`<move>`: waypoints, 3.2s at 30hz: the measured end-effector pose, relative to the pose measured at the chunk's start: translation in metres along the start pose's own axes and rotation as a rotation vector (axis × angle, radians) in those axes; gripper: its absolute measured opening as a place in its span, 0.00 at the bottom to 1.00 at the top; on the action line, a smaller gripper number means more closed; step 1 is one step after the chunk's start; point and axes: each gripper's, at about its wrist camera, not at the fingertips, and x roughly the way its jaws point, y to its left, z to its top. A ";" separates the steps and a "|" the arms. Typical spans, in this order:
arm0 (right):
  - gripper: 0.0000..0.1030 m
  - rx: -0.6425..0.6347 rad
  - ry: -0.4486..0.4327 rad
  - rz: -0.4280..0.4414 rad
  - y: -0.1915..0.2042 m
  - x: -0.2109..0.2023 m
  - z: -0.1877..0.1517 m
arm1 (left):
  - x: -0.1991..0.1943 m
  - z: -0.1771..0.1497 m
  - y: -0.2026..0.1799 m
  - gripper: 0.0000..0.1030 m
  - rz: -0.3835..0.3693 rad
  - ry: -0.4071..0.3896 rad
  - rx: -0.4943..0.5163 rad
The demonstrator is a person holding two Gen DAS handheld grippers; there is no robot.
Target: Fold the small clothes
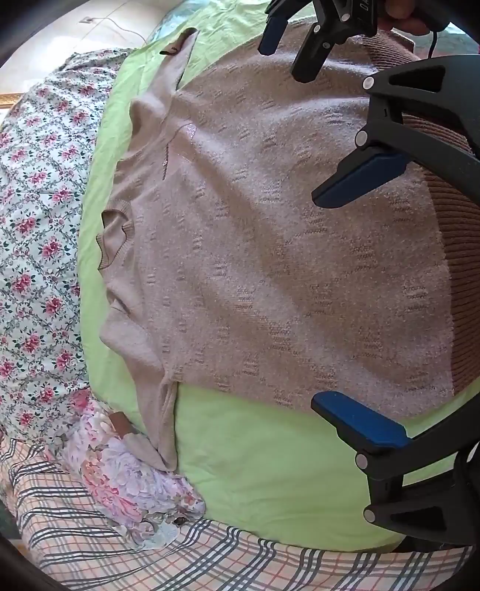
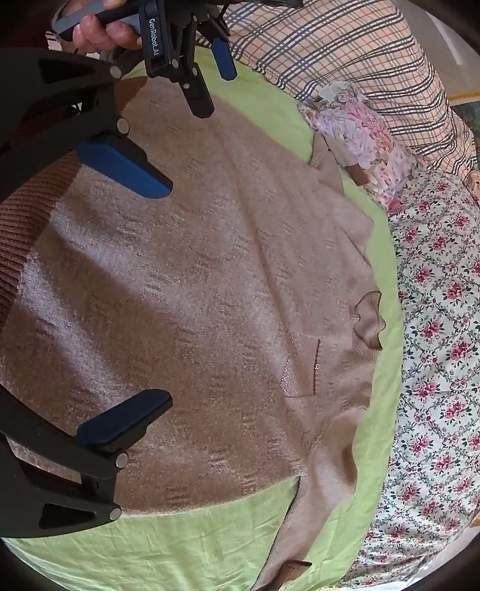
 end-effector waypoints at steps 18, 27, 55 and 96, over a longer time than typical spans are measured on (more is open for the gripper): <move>1.00 0.006 -0.002 -0.003 0.003 -0.002 0.001 | 0.002 0.003 -0.001 0.97 0.000 0.023 -0.001; 1.00 0.006 -0.005 -0.001 0.005 -0.004 0.003 | 0.002 0.004 0.000 0.97 -0.001 0.017 -0.005; 1.00 -0.026 0.005 -0.031 0.002 -0.004 0.017 | 0.015 0.020 -0.002 0.97 -0.016 0.073 -0.007; 0.09 0.184 0.074 -0.564 -0.399 0.014 0.120 | 0.102 0.103 -0.048 0.97 -0.054 0.169 0.034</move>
